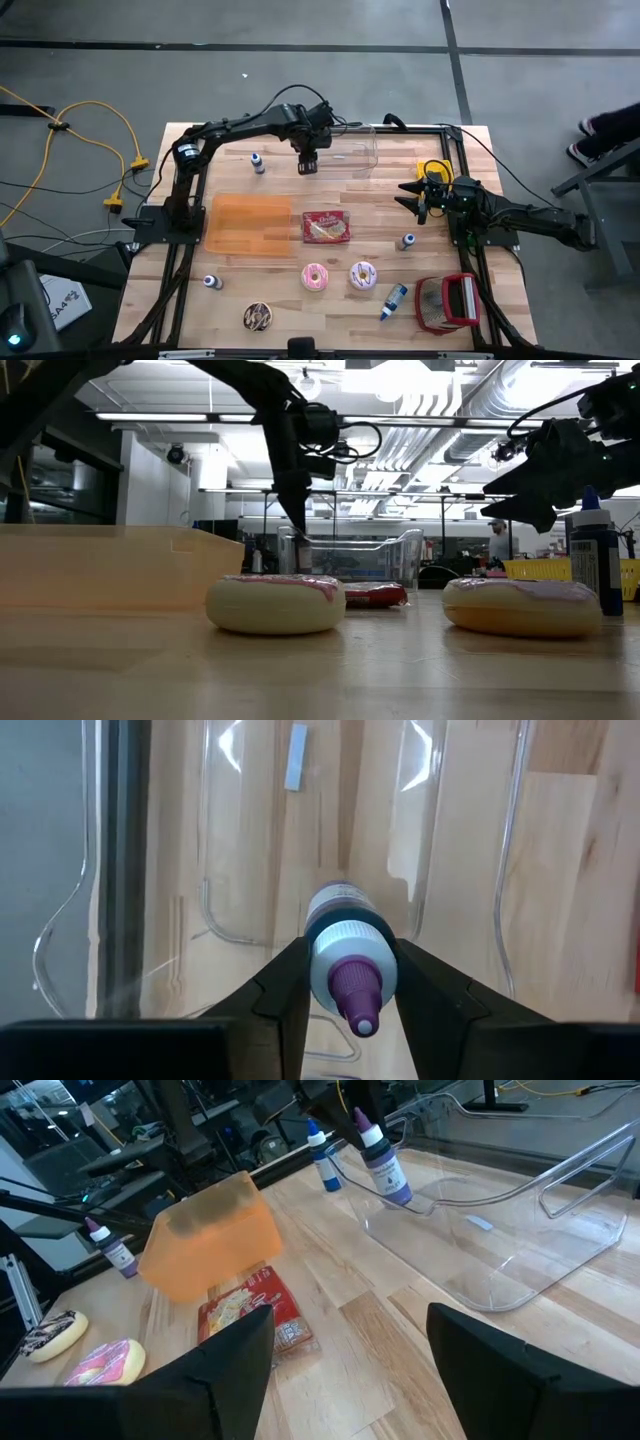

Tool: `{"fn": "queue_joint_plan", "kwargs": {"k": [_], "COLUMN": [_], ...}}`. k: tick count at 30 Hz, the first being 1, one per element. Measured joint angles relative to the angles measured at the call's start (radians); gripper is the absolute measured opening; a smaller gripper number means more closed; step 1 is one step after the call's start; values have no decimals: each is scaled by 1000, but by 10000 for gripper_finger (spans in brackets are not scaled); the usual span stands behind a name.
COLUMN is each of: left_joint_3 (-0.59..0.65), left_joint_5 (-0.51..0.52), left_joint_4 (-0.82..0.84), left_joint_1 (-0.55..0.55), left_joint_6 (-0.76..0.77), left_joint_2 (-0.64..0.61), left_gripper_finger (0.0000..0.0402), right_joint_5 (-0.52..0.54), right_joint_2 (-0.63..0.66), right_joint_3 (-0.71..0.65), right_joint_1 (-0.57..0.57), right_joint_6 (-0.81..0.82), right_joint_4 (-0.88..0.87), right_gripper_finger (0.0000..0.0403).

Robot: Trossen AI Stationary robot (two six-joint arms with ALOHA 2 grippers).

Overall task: Pick & Place Food Item
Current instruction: Put the left violet food coloring bottle into the transparent bin

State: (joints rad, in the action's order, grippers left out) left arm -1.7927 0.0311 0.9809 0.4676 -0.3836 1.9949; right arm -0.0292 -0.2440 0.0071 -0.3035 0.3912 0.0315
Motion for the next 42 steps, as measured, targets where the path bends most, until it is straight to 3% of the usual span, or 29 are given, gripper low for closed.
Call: {"fn": "queue_joint_plan", "kwargs": {"k": [26, 35, 42], "left_joint_3": [0, 0, 0], "left_joint_5": [-9, -8, -8], "left_joint_4": [33, 32, 32], "left_joint_1": [-6, -6, -6], "left_joint_6": [25, 25, 24], "left_joint_2": [0, 0, 0], "left_gripper_finger": [125, 167, 172], "right_joint_5": [0, 0, 0], "right_joint_2": [0, 0, 0], "right_joint_3": [0, 0, 0], "right_joint_1": [0, 0, 0], "right_joint_6": [0, 0, 0], "right_joint_4": [1, 1, 1], "right_gripper_finger": [250, 250, 250]}}
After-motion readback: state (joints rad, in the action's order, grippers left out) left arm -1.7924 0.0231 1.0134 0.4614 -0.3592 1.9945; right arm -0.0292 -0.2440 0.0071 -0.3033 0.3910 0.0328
